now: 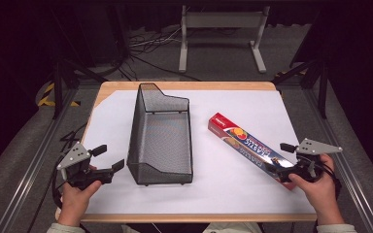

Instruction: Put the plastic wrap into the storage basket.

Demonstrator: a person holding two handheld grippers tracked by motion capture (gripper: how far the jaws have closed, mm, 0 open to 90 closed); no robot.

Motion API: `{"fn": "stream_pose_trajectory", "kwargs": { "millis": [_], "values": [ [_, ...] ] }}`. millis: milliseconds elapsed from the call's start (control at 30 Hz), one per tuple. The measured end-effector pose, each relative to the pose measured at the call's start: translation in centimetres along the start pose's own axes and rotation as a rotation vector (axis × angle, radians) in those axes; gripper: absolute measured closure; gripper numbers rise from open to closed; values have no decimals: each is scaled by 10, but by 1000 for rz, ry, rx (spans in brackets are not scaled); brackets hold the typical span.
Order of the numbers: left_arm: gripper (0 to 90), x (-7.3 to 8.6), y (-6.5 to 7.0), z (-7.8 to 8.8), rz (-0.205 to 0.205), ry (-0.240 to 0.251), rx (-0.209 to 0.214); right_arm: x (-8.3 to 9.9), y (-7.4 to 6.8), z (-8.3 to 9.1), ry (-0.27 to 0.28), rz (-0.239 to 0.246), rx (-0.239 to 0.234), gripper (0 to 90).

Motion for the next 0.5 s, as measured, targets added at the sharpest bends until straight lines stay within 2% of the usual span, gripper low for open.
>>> {"fn": "stream_pose_trajectory", "kwargs": {
  "millis": [233, 500],
  "values": [
    [158, 1, 1, 0, 7, -1, 3, -2, -2, -1, 12, -7, 7, 27],
    [157, 2, 2, 0, 9, -7, 3, -17, 5, -6, 23, -10, 21, 25]
  ]
}}
Point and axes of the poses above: each handheld gripper's, and its own axes: z roughly backward along the jaws, x roughly out of its underside, y roughly to its right, the point moved 1 cm from there along -z, roughly forward along the jaws, and after that the axes turned 5 degrees about x, right-handed, at the moved point
